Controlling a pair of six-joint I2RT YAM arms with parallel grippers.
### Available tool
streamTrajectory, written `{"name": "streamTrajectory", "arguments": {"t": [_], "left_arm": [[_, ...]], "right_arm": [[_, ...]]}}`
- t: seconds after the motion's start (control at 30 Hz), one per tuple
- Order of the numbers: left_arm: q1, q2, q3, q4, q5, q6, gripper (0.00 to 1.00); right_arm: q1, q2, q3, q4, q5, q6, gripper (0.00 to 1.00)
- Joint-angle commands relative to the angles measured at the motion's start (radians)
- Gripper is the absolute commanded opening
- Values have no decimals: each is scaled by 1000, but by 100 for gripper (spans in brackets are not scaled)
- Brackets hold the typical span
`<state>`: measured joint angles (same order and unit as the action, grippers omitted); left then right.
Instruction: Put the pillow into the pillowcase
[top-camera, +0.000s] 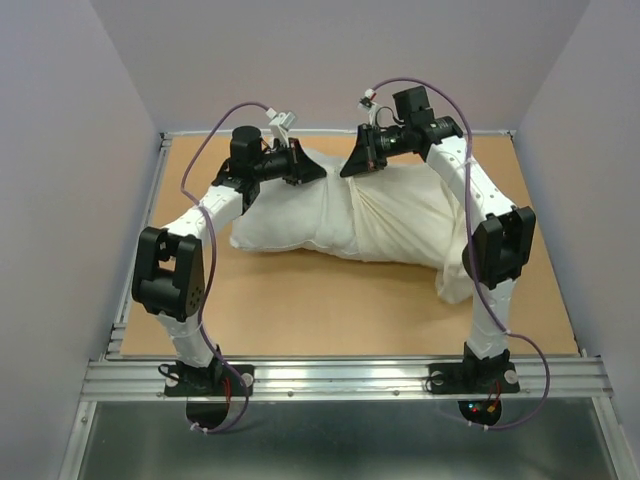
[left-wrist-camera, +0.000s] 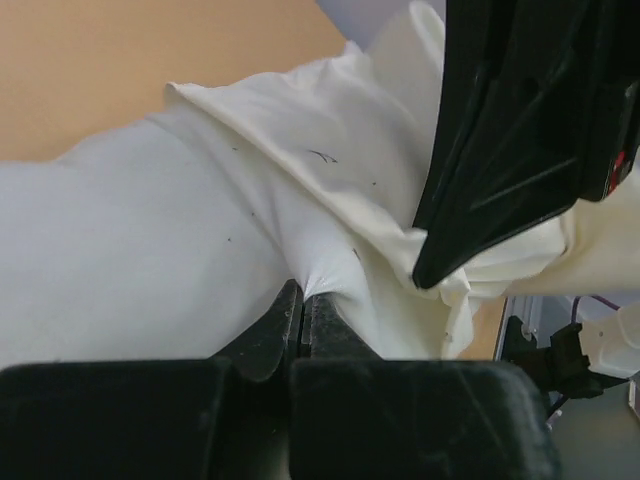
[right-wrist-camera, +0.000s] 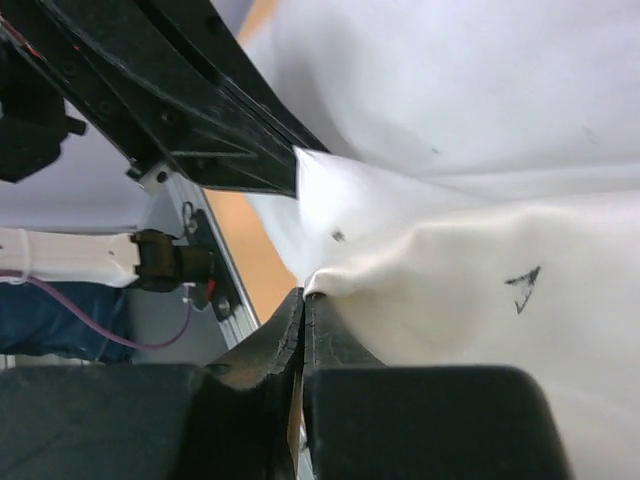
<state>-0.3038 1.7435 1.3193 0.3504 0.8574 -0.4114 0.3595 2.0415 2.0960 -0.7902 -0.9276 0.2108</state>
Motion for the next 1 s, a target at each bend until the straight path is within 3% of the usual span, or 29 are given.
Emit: {"name": "streamTrajectory", "arguments": {"t": [0.0,0.17,0.27,0.3,0.33,0.43,0.63,0.73,0.83,0.97], "left_arm": [[-4,-82,-60,62,-4,-29,0],[12,-75,-78,-24,-79,17,0],[43,-67,-104,-60,-129,5,0],[51,-68,-112,-71,-139,2,0],[60,-70,-118,-76,-159,0,0],[90,-73,-123,-87,-188,6,0],[161,-42,-78,-90,-230,6,0],[204,-25,-48,-96,-265,-9,0],[268,-32,-40,-108,-313,-9,0],[342,-39,-46,-125,-347,14,0]], "right_arm": [[1,-52,-92,25,29,-74,5],[50,-98,-174,-1,19,-132,13],[64,-86,-102,-14,24,-139,36],[61,-87,-62,-33,33,-139,57],[55,-92,5,-47,82,-148,68],[29,-132,140,-148,262,-203,90],[-72,-199,121,-366,695,-422,93],[-184,-205,61,-386,736,-455,91],[-272,-181,126,-454,724,-494,92],[-306,-210,125,-524,661,-563,91]]}}
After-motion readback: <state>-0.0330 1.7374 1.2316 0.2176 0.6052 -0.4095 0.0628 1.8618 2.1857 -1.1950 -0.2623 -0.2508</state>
